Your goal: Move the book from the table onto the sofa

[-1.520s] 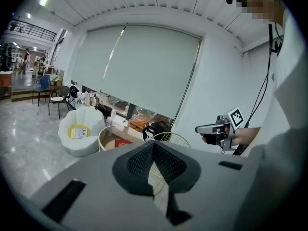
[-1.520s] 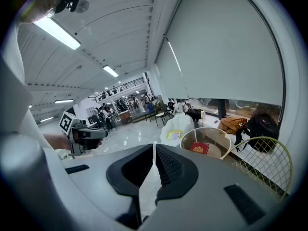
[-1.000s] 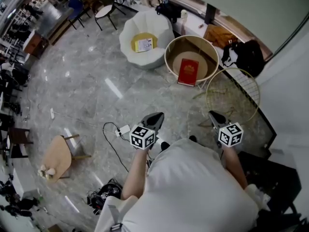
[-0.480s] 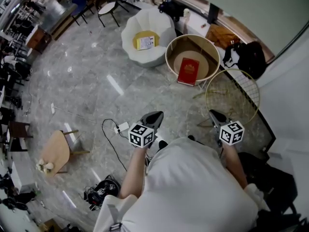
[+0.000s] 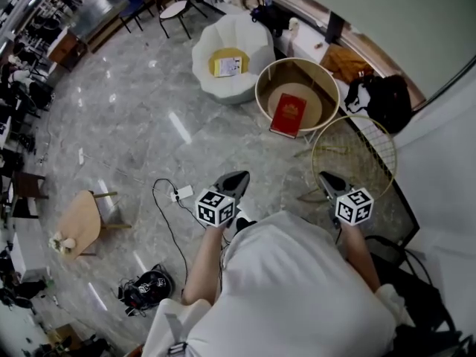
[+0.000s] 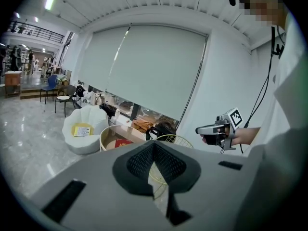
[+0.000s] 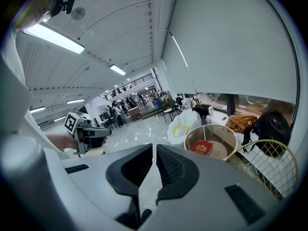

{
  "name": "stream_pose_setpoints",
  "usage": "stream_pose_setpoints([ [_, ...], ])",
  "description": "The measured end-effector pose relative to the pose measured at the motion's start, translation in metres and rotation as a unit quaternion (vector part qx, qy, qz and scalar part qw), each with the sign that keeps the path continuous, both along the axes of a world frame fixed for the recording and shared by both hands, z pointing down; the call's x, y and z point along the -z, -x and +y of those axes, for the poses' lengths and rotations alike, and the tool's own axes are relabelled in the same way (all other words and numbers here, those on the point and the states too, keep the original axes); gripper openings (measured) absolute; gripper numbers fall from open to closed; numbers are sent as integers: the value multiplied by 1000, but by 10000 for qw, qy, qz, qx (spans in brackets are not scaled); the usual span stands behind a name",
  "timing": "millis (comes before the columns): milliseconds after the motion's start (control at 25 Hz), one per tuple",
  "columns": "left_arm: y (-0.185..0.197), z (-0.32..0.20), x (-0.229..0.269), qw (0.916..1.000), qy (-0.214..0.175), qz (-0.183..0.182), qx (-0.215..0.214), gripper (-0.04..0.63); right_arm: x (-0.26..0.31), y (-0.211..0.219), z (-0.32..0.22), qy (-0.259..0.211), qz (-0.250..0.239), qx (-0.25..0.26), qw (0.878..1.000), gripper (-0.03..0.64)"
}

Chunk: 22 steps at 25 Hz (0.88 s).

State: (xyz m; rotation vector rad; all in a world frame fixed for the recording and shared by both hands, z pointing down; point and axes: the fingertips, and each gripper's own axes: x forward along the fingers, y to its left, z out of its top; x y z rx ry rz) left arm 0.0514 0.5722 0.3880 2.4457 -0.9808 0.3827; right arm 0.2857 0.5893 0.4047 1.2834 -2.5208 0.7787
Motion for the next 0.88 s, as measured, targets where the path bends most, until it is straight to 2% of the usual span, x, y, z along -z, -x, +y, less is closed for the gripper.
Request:
stream_pose_setpoints([
  [400, -27, -4, -2, 10000, 5, -38, -28, 2, -3, -20, -11, 50, 109, 240, 9996, 48],
  [640, -24, -15, -8, 9999, 80, -59, -77, 2, -7, -19, -19, 117, 113, 143, 9998, 48],
  [880, -17, -49, -11, 9997, 117, 14, -213, 2, -12, -11, -41, 209, 121, -15, 9997, 48],
])
